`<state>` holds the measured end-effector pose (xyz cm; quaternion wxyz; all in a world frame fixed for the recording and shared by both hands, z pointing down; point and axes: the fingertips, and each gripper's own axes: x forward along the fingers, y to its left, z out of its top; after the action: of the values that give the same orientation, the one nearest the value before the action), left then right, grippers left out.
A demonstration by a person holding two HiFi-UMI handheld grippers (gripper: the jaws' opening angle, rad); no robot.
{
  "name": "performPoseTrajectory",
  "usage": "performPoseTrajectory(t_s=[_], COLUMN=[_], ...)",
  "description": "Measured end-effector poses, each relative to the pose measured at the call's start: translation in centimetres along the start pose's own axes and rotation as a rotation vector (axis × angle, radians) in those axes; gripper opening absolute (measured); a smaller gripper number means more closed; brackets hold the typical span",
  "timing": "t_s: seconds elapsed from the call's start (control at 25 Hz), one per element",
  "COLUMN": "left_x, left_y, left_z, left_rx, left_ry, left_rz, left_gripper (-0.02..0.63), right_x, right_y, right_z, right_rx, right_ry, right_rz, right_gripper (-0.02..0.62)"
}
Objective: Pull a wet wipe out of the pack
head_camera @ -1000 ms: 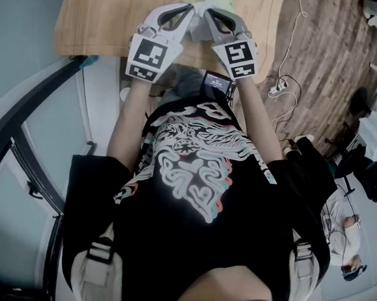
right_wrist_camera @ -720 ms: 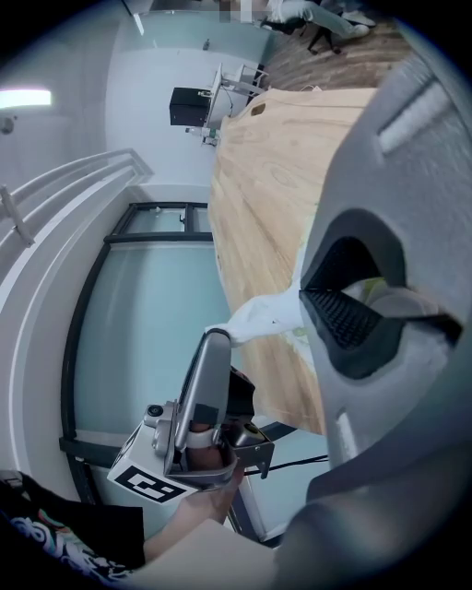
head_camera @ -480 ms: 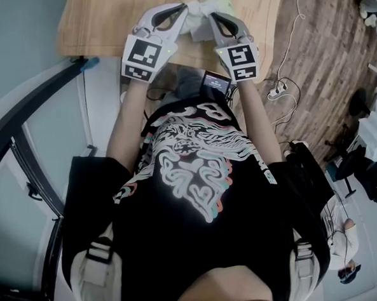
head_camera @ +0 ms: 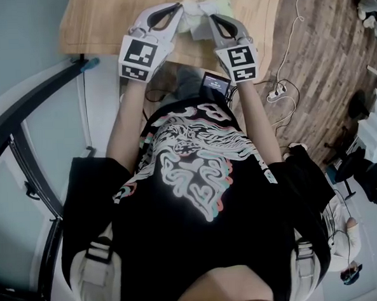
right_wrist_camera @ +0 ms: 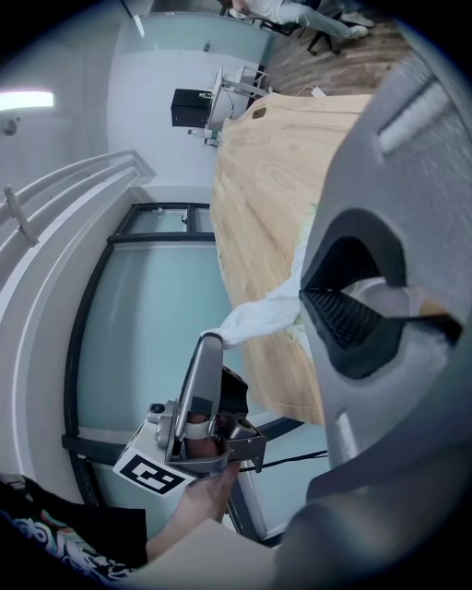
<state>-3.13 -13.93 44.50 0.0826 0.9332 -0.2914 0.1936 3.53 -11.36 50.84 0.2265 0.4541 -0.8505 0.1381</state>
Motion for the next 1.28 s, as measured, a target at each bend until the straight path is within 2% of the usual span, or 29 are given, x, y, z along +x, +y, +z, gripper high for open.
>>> performPoseTrajectory(t_s=[0.2,1.08,1.28], left_x=[-0.1,-3.0,-4.0], left_y=[0.1,0.7,0.9], left_z=[-0.2,-2.0,-3.0], left_rx=[-0.012,-0.046,-0.026], left_ry=[-0.001,0.019,0.041], left_rz=[0.017,0.101,0.103], left_gripper=[-0.005,-0.005,-0.005], right_x=[-0.6,-0.9,-1.2], right_y=[0.1,1.8,2.4], right_z=[0.0,0.0,-0.5], right_rx=[0.026,0.017,0.017], right_ry=[-0.011,-0.028,-0.025], right_rz=[0.013,0.061,0.065], right_gripper=[0.000,0.000,0.000])
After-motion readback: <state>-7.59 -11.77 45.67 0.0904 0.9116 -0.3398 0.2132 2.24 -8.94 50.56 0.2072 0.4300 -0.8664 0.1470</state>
